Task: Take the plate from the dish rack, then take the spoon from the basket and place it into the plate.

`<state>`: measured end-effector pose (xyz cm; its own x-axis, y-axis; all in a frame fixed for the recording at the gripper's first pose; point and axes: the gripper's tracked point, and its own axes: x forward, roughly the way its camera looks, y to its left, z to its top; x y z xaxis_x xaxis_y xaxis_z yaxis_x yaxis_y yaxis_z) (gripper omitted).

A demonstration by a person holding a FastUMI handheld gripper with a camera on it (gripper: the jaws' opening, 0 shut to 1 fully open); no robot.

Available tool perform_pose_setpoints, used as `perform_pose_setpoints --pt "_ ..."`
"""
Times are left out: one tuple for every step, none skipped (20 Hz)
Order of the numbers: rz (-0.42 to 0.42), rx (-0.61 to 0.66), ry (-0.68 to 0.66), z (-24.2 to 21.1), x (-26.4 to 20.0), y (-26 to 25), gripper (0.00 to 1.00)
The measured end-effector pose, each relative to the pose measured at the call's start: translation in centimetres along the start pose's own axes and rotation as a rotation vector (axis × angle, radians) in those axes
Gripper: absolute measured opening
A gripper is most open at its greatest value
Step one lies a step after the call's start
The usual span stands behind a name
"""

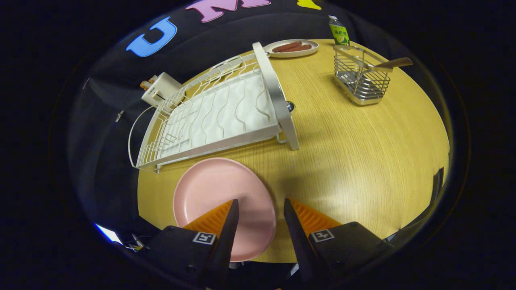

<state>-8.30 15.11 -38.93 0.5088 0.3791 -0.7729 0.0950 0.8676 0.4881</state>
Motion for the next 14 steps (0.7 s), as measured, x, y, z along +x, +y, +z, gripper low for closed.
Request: perform_pose_setpoints --pt "0.001 -0.026 -0.022 0.5 -0.5 -0.2 0.79" --pt "0.003 -0.054 -0.047 1.0 -1.2 -0.3 0.83" --pt "0.009 -0.084 -0.072 1.6 -2.0 -0.5 0.86" --pt "0.027 -0.115 -0.101 2.3 -3.0 -0.3 0.86" --pt "0.06 -0.15 -0.13 3.0 -4.1 0.4 0.88" --pt "0.088 -0.19 -0.156 3.6 -5.3 0.9 0.89" --pt "0.103 -0.231 -0.184 4.5 -6.5 1.0 0.91" --pt "0.107 -0.267 -0.219 5.7 -7.8 1.0 0.92" --pt "0.105 -0.297 -0.257 7.2 -9.1 0.9 0.95" --pt "0.096 -0.318 -0.293 8.6 -10.4 0.5 0.95" --pt "0.088 -0.329 -0.326 10.3 -11.7 0.0 0.95" --pt "0.076 -0.333 -0.354 11.8 -12.6 -0.7 0.96" --pt "0.053 -0.334 -0.377 13.3 -13.5 -1.8 0.97" --pt "0.024 -0.331 -0.4 14.8 -14.2 -3.1 0.98"
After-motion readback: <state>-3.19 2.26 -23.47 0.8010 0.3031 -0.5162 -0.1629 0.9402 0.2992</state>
